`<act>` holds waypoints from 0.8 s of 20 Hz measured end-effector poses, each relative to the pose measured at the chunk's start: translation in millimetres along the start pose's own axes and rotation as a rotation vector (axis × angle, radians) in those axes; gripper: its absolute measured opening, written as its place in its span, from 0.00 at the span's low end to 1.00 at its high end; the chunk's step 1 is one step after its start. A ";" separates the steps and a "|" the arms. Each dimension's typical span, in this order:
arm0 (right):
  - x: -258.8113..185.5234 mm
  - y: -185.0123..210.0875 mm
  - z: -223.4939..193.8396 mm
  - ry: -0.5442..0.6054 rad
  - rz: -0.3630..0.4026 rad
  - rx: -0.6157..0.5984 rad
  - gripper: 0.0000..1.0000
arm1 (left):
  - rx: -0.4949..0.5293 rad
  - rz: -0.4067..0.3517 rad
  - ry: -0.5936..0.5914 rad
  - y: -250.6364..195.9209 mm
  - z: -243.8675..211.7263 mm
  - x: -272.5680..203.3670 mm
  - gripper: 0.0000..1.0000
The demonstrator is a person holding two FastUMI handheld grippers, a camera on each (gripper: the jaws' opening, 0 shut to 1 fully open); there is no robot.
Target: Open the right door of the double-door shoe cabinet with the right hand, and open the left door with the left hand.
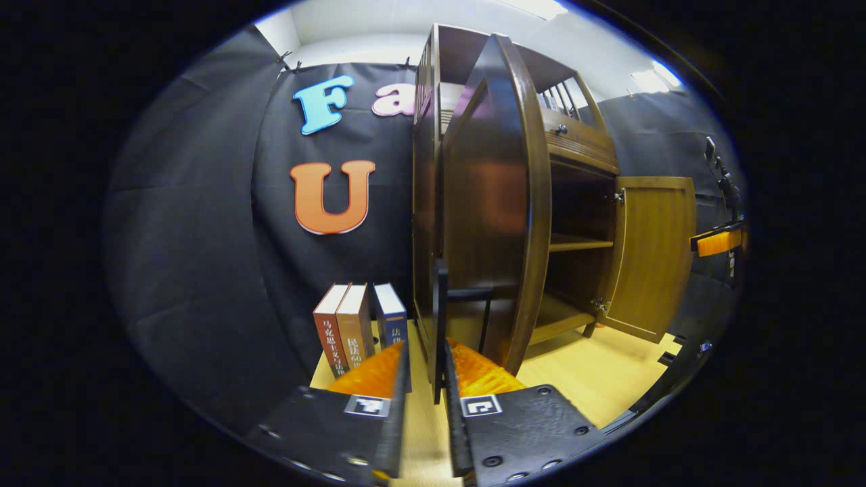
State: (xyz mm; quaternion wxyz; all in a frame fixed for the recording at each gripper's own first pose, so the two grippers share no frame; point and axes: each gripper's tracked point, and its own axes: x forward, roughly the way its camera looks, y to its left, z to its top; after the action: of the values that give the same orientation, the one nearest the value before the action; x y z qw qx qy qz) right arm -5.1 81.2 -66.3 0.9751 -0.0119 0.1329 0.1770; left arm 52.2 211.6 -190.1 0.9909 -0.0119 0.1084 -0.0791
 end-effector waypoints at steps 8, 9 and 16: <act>-17.7 -31.3 -4.7 -0.030 0.007 0.025 0.99 | -0.037 0.264 0.036 -15.6 -10.9 -68.8 1.00; -20.6 -34.7 -5.0 -0.036 0.017 0.028 0.99 | -0.028 0.285 0.035 -24.8 -5.7 -74.7 0.95; -48.1 -76.0 10.9 -0.113 0.024 0.065 0.99 | -0.027 0.313 -0.040 -153.6 55.8 -90.7 0.95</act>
State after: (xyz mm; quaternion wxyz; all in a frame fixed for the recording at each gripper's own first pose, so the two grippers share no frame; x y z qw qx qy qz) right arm -19.2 -5.7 -45.0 0.9788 0.0313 0.0833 0.1846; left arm -46.9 74.8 -110.0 0.9928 -0.0095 0.0902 0.0781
